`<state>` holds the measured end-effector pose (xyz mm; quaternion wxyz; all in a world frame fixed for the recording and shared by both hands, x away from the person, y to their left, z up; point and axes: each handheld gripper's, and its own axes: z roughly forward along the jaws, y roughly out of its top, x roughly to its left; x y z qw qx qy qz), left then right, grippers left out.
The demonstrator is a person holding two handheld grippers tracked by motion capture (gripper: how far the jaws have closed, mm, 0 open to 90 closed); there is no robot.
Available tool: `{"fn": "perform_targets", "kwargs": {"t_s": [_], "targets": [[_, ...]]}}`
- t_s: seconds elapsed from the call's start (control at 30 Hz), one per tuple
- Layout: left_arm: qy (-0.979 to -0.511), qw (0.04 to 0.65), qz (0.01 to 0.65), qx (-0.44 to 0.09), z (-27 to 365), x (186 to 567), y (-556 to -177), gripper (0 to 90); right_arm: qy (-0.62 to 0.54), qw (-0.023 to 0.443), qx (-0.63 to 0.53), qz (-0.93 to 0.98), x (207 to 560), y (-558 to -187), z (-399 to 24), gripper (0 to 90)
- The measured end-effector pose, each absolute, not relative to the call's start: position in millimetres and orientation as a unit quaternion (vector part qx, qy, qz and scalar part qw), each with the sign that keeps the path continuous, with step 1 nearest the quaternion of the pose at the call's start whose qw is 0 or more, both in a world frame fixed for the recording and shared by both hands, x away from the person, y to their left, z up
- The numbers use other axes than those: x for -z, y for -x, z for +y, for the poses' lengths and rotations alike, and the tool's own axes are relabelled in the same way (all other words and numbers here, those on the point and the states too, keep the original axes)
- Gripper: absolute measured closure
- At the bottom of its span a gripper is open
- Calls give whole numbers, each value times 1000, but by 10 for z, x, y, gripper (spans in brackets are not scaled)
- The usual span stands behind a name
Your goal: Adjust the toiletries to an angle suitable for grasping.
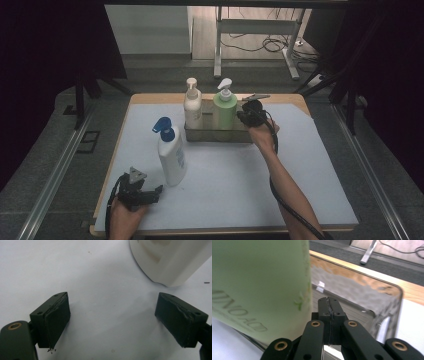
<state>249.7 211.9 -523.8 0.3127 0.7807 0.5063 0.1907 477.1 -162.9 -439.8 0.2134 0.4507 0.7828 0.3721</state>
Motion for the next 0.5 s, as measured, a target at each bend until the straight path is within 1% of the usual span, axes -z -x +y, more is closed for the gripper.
{"fn": "perform_targets", "kwargs": {"t_s": [0.5], "targets": [[-781, 313, 506, -190, 2120, 5238, -2498, 127, -469, 181, -368, 782, 4518, -4810, -1578, 895]]}}
